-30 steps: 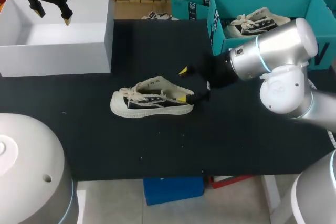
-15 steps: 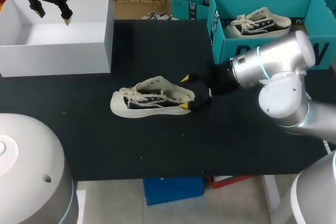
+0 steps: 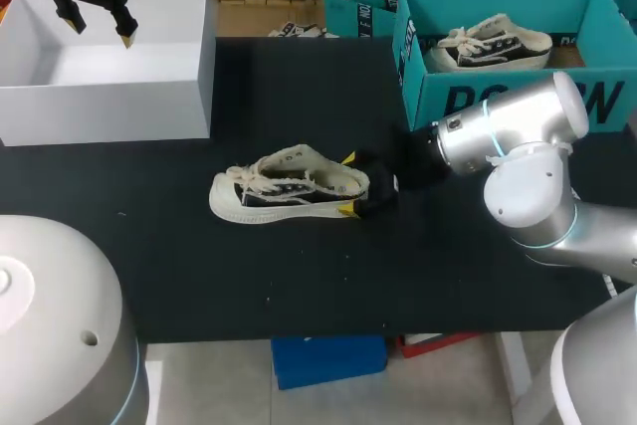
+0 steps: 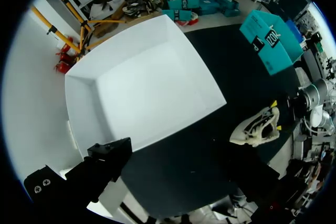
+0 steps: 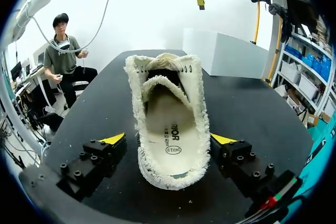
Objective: Take the shoe out of the shoebox, open the shoe tongue, remove and reinsert the insole, then place the shoe into the shoebox
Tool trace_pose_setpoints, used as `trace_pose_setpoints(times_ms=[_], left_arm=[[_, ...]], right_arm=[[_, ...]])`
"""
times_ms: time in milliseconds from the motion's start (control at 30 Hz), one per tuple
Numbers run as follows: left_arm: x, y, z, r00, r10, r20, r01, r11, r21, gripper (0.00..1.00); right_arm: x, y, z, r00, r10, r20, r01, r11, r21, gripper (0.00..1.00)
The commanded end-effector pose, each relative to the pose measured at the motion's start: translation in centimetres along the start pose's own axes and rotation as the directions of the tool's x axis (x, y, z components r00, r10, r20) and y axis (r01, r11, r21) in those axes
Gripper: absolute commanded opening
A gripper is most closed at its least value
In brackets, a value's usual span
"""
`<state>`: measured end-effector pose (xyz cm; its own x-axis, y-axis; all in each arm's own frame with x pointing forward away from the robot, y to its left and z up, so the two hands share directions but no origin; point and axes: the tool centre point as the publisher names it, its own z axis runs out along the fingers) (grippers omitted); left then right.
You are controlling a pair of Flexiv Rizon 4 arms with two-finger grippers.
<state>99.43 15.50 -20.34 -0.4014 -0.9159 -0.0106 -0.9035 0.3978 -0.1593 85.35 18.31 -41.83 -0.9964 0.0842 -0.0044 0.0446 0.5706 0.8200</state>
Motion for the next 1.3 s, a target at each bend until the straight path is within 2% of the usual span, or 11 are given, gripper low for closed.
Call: trace_pose_setpoints(times_ms=[33,433,500,533,567,867,1000,1300], left_arm=[[0.0,0.1,-0.1,1.000,0.000,0.001,0.000,1.000,-0.001,1.00],[0.0,0.1,-0.1,1.000,0.000,0.001,0.000,1.000,-0.001,1.00],[0.0,0.1,-0.1,1.000,0.000,0.001,0.000,1.000,-0.001,1.00],[0.0,0.1,-0.1,1.000,0.000,0.001,0.000,1.000,-0.001,1.00],[0.0,0.1,-0.1,1.000,0.000,0.001,0.000,1.000,-0.001,1.00],[0.0,0.1,-0.1,1.000,0.000,0.001,0.000,1.000,-0.001,1.00],[2.1,0.7,-0.6,0.996,0.014,0.089,-0.014,1.000,-0.003,1.00],[7.0,2.9,-1.3,0.987,-0.084,0.139,0.098,0.990,-0.098,1.00]], right_arm=[[-0.3,-0.4,0.9,1.000,0.005,-0.005,-0.005,1.000,-0.011,1.00],[-0.6,-1.1,2.2,0.999,0.022,-0.038,-0.022,1.000,-0.018,1.00],[-0.6,-1.2,2.3,0.999,0.029,-0.030,-0.029,0.999,0.024,1.00],[-0.6,-1.3,2.3,0.999,0.029,-0.021,-0.028,0.999,0.023,0.13],[-0.7,-1.4,2.3,0.999,0.032,-0.018,-0.031,0.999,0.009,0.00],[-0.7,-1.4,2.3,0.999,0.032,-0.018,-0.031,0.999,0.009,0.00],[-0.7,-1.4,2.3,0.999,0.032,-0.018,-0.031,0.999,0.009,0.00],[-0.7,-1.4,2.3,0.999,0.032,-0.018,-0.031,0.999,0.009,0.00]])
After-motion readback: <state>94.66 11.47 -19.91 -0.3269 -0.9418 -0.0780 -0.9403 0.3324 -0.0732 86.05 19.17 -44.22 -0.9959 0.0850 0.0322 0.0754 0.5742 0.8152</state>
